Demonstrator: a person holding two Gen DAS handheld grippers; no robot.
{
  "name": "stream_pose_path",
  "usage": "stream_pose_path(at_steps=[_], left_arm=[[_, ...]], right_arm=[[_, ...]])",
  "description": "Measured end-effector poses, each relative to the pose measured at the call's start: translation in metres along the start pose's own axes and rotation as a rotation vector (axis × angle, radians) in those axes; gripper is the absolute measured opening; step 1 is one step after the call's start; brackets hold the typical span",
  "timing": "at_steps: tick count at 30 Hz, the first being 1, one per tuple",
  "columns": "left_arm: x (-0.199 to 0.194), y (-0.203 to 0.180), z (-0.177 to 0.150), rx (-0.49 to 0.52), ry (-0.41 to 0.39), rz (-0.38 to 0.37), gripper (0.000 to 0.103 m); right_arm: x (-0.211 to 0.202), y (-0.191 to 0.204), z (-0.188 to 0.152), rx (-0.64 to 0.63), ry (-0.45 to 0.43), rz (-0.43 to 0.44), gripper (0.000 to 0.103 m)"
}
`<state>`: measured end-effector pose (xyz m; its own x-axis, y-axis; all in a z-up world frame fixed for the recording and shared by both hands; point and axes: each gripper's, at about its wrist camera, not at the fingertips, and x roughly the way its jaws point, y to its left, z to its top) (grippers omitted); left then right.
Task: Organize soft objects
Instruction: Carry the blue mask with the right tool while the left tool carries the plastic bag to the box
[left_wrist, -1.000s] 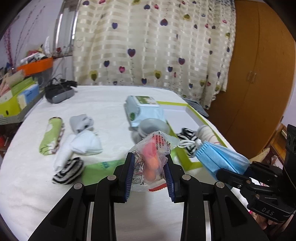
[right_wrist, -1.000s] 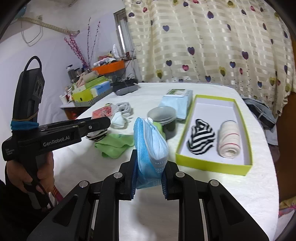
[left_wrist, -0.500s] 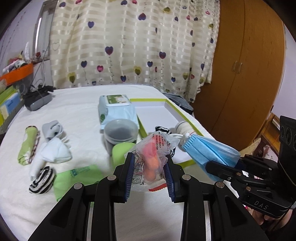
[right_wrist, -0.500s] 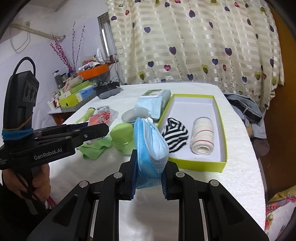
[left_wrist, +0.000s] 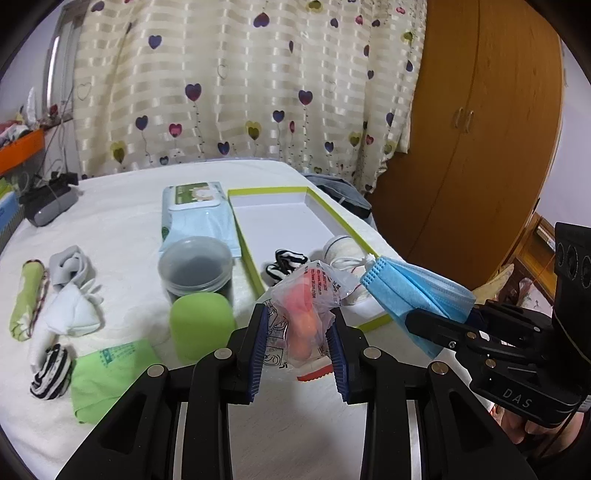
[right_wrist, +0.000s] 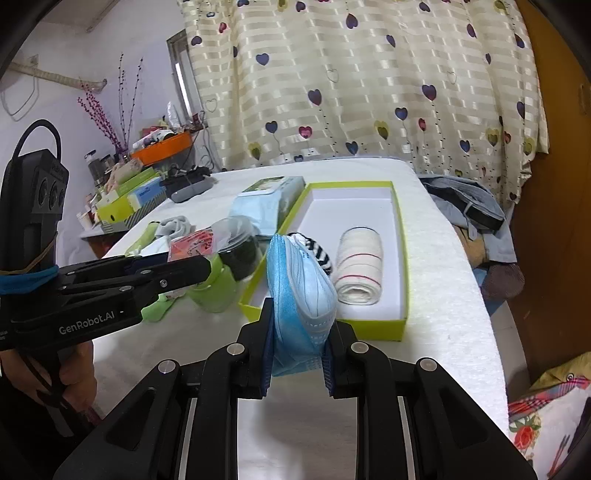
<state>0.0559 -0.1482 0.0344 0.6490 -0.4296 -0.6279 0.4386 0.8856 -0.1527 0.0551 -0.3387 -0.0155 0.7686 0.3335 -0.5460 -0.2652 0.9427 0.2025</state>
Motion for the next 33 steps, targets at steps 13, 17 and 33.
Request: stream_pose_path(at_steps=[13,17,33], left_arm=[[0.032,-0.005,0.003,0.004,0.072,-0.042,0.03],[0.043,-0.007,0.006,0.006,0.096,-0.056,0.03],[0.085,-0.011,0.017,-0.014,0.197,-0.065,0.03]], right_arm=[[0.013,-0.024,0.005,0.02,0.051,-0.081,0.022],[0.02,-0.027,0.007,0.02,0.071,-0.095,0.022],[0.062,-0.039,0.03,0.005,0.121,-0.089,0.022]])
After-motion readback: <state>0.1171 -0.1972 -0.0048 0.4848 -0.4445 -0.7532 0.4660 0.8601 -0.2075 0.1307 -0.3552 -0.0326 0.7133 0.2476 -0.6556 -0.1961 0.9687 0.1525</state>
